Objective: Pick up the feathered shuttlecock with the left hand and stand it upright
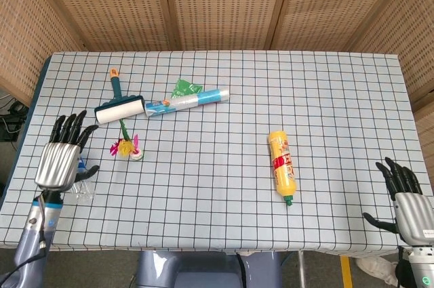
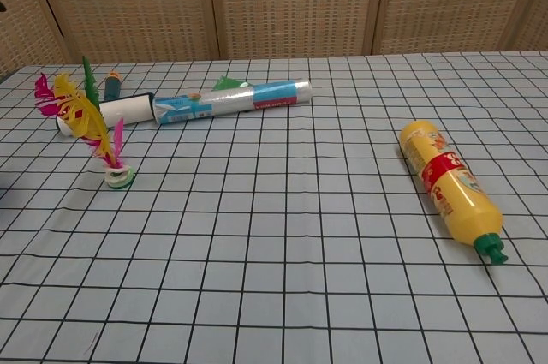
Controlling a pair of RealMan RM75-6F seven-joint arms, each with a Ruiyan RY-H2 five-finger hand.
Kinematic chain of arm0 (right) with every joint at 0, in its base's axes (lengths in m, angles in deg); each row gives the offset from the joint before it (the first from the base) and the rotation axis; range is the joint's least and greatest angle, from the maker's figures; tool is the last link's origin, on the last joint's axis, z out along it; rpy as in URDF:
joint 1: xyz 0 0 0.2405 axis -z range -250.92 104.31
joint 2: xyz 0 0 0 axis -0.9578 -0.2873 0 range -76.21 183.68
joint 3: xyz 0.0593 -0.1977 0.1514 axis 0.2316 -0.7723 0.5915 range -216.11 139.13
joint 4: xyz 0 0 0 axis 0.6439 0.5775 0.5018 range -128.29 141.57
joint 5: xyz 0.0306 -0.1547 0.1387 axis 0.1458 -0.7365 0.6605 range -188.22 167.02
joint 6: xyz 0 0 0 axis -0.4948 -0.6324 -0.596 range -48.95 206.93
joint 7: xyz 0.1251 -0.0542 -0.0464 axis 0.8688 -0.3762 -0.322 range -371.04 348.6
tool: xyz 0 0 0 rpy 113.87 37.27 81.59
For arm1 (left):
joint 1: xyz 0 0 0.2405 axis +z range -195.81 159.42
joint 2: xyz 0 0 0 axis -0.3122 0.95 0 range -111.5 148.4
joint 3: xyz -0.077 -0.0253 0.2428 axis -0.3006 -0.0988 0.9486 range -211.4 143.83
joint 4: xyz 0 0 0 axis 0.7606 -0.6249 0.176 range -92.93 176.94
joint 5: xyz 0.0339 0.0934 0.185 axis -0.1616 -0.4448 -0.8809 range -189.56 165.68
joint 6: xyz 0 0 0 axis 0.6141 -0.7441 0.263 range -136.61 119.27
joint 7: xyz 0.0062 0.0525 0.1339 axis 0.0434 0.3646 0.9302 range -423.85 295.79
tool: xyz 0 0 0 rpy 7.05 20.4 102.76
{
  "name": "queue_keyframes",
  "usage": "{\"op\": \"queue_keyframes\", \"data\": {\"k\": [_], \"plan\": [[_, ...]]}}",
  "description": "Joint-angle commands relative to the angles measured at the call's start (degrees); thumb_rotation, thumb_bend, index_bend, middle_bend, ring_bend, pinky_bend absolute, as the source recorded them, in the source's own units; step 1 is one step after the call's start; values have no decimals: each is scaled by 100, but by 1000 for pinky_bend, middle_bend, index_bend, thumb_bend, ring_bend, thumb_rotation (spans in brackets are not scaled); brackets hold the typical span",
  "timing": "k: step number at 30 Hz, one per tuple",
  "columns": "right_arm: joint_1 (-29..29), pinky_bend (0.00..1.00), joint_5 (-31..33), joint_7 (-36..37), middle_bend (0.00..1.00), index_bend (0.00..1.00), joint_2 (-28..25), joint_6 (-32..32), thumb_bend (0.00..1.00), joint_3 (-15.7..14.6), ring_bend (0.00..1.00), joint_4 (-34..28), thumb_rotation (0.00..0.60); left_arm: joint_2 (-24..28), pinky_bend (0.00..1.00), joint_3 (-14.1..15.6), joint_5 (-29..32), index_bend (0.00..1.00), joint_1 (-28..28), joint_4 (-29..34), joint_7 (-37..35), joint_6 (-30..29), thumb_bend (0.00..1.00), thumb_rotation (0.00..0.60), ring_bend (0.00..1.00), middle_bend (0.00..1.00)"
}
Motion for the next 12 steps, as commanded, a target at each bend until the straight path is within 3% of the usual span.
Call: {"op": "queue_keyframes", "data": {"k": [1, 5, 12], "plan": [[17, 0, -57, -119, 0, 29, 20, -31, 66, -35, 0, -56, 600, 72, 0, 532, -623, 190, 668, -94, -585, -555, 122, 600, 0, 0], [14, 0, -83, -226, 0, 29, 35, -47, 65, -38, 0, -97, 600, 107, 0, 707, -731, 187, 1013, -379, -655, -716, 122, 600, 0, 0], [-8, 0, -46, -276, 0, 29, 44, 20, 65, -48, 0, -117, 600, 257, 0, 702, -636, 169, 1276, -474, -721, -591, 123, 600, 0, 0]]}}
